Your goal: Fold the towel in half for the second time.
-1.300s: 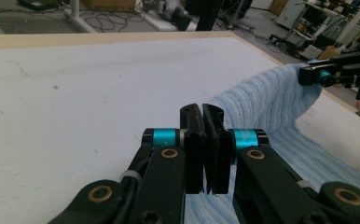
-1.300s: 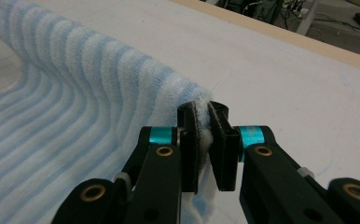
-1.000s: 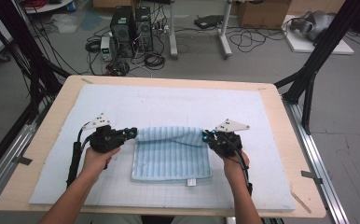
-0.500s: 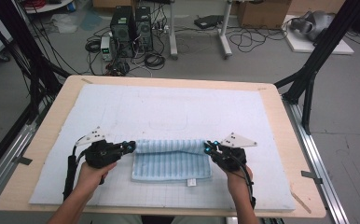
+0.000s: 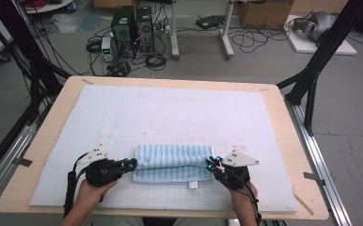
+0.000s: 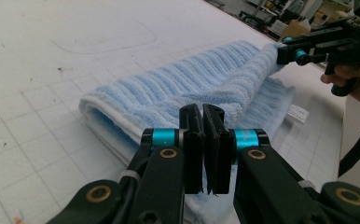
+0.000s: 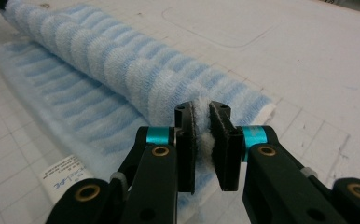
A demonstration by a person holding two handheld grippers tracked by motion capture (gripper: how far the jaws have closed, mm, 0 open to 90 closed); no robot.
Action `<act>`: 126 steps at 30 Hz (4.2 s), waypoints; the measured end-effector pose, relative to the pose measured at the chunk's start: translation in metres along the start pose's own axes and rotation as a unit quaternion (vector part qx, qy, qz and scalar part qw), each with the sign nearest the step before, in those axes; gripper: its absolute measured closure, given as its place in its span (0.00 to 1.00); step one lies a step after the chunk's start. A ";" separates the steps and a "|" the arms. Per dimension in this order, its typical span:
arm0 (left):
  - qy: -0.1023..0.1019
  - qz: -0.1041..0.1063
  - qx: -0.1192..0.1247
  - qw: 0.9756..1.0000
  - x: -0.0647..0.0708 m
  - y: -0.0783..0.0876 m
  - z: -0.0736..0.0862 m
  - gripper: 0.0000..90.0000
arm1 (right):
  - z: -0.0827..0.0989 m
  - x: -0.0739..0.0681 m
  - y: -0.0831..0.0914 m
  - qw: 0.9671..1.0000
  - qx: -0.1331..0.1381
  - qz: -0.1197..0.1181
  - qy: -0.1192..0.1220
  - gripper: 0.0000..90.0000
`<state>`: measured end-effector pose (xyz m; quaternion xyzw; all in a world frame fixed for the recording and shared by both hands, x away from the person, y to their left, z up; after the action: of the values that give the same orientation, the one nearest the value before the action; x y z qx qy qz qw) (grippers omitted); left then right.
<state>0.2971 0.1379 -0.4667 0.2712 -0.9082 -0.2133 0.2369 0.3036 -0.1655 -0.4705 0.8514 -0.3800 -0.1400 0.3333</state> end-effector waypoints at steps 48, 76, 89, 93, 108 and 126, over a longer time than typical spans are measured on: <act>0.020 -0.034 -0.003 0.999 -0.019 -0.021 -0.013 0.73 | -0.008 -0.006 -0.013 0.999 -0.015 0.028 0.018 0.60; 0.003 -0.029 0.017 0.999 -0.027 0.000 -0.015 0.54 | -0.018 0.030 0.003 0.997 0.008 0.063 -0.032 0.35; 0.005 -0.096 0.095 0.991 -0.056 0.044 -0.040 0.21 | -0.007 0.055 0.031 0.995 0.029 0.075 -0.064 0.12; 0.002 -0.102 0.093 0.990 -0.055 0.048 -0.039 0.22 | -0.005 0.057 0.038 0.994 0.037 0.081 -0.065 0.12; -0.007 -0.104 0.091 0.990 -0.051 0.053 -0.035 0.23 | 0.006 0.057 0.048 0.992 0.038 0.093 -0.074 0.12; -0.001 -0.108 0.095 0.990 -0.052 0.058 -0.033 0.23 | 0.006 0.054 0.050 0.992 0.040 0.097 -0.077 0.12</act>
<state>0.3313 0.2039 -0.4267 0.3889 -0.8900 -0.1506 0.1844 0.3089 -0.2324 -0.4411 0.8100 -0.4904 -0.1567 0.2807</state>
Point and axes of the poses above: each handheld gripper's, and its own axes: y roughly backward along the jaws, z roughly out of its underside, x roughly to its right, the point moved 8 cm from there along -y, roughly forward along the jaws, and after that the axes turned 12 degrees about -x, right-handed, at the moved point
